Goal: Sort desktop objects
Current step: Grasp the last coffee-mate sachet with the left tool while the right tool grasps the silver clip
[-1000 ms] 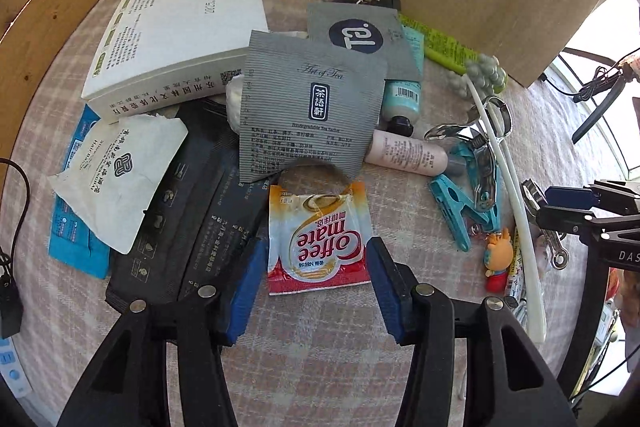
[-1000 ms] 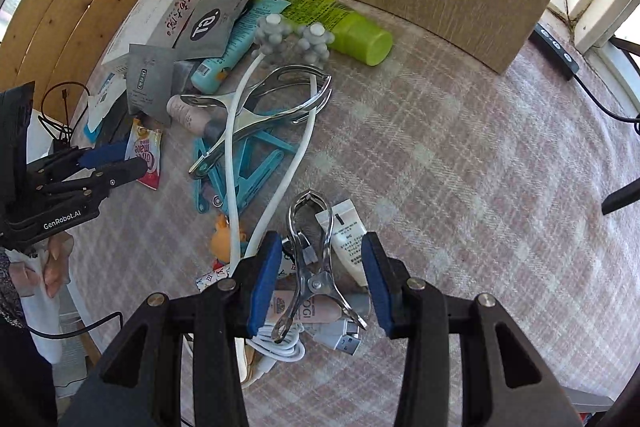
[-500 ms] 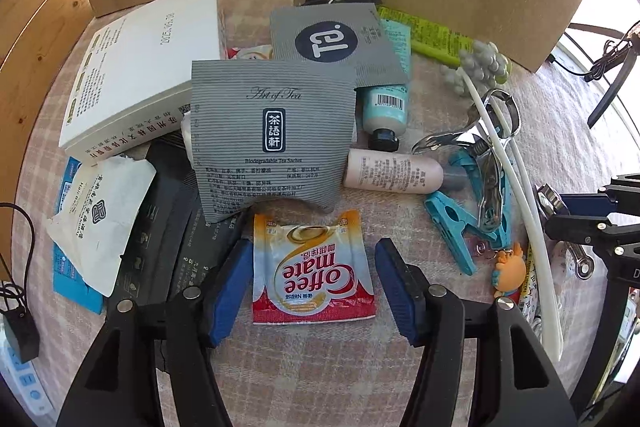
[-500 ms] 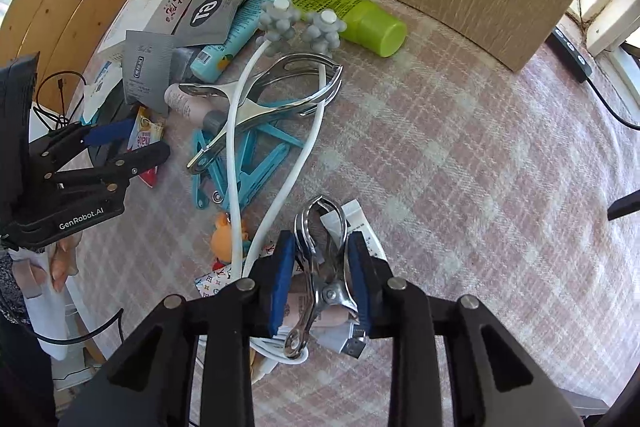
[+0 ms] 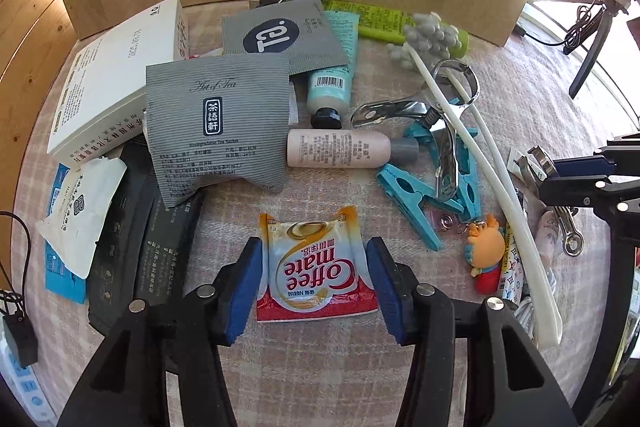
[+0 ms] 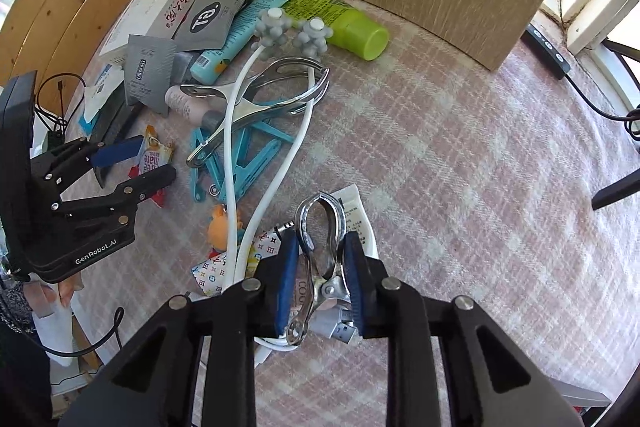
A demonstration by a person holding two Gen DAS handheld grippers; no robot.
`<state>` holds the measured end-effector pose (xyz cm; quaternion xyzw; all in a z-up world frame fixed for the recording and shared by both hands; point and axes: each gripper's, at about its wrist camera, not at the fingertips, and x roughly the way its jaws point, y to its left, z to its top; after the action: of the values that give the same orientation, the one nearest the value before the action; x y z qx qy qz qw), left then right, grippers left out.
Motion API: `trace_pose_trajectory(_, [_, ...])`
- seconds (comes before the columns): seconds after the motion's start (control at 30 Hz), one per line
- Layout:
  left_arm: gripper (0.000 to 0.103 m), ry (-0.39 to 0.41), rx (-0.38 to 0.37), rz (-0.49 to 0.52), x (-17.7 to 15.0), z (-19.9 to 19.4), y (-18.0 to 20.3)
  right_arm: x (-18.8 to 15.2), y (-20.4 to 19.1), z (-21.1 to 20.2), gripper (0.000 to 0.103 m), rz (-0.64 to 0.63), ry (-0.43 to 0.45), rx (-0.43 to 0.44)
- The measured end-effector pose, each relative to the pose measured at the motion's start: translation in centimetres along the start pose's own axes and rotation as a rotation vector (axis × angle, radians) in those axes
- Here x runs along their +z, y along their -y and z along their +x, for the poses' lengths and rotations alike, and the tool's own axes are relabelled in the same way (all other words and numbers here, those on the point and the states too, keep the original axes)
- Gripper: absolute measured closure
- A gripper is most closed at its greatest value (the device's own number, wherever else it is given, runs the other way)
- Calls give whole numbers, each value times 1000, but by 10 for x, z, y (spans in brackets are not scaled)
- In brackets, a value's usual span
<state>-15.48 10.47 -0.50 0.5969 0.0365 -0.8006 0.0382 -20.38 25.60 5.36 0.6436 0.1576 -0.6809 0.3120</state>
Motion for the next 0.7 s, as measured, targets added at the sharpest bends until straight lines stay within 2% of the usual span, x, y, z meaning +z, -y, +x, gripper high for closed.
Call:
trace_pose_trajectory(0.1, [66,14,0,22,2,-2,7,-1,-2,-2,80,-1,7,-1])
trace_pose_trajectory(0.13, [68,9,-3,20,1,-2,7,-2,-3,-3,80,-1,11,0])
trace_pose_trajectory(0.23, [69,1,-22,8,-4,-6,18,-9,-8,-11,80,1,26,1])
trace_pose_trajectory(0.4, [70,10,-59,-24,-16,-20,13,-16,-6,-21,80,23,50,7])
trace_pose_trajectory(0.63, [70,57,-87,18,-22,-54,45,-37,21,-46,81,55,93,24])
trace_pose_trajectory(0.7, [70,71,-107,45,-13,-61,47,-47,22,-53,81,66,105,28])
